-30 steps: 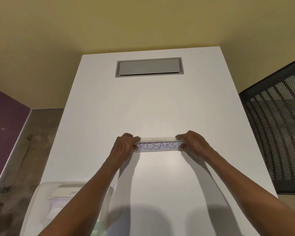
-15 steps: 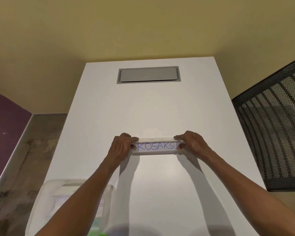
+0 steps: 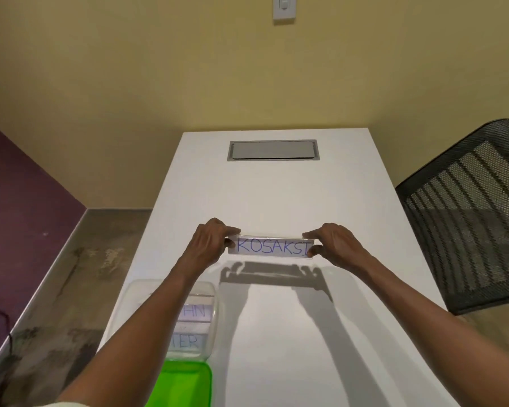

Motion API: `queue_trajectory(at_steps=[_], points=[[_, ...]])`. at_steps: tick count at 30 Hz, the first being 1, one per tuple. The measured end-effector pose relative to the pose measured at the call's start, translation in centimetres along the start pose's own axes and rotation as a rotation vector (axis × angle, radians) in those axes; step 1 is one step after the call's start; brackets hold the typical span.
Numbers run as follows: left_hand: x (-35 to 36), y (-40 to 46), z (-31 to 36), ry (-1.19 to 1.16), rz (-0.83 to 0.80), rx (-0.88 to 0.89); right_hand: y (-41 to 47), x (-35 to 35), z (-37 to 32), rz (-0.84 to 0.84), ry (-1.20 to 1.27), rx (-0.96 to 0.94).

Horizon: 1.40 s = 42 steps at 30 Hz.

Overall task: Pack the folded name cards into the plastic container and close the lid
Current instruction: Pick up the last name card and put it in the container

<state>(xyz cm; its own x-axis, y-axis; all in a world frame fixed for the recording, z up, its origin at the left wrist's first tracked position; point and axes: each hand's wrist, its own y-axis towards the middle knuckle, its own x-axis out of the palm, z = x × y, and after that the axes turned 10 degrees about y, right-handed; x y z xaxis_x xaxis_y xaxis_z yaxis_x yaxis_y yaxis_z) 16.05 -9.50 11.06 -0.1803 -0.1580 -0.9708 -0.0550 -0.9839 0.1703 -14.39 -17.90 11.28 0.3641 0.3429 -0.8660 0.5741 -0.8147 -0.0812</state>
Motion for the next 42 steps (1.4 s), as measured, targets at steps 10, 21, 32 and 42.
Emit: queue_trajectory(at_steps=[10, 21, 32, 42], points=[[-4.3, -7.6, -2.9, 0.032, -0.079, -0.114, -4.6, 0.8, -8.0, 0.021, -0.049, -0.111], [-6.5, -16.2, -9.0, 0.032, -0.166, -0.256, -7.0, 6.9, -16.6, -0.026, 0.006, -0.138], [-5.5, -21.1, -14.0, 0.095, -0.216, -0.314, -6.3, 13.0, -21.6, -0.059, -0.011, -0.150], [-3.3, -22.7, -16.0, 0.131, -0.216, -0.329, -4.4, 16.5, -22.9, -0.094, -0.171, -0.191]])
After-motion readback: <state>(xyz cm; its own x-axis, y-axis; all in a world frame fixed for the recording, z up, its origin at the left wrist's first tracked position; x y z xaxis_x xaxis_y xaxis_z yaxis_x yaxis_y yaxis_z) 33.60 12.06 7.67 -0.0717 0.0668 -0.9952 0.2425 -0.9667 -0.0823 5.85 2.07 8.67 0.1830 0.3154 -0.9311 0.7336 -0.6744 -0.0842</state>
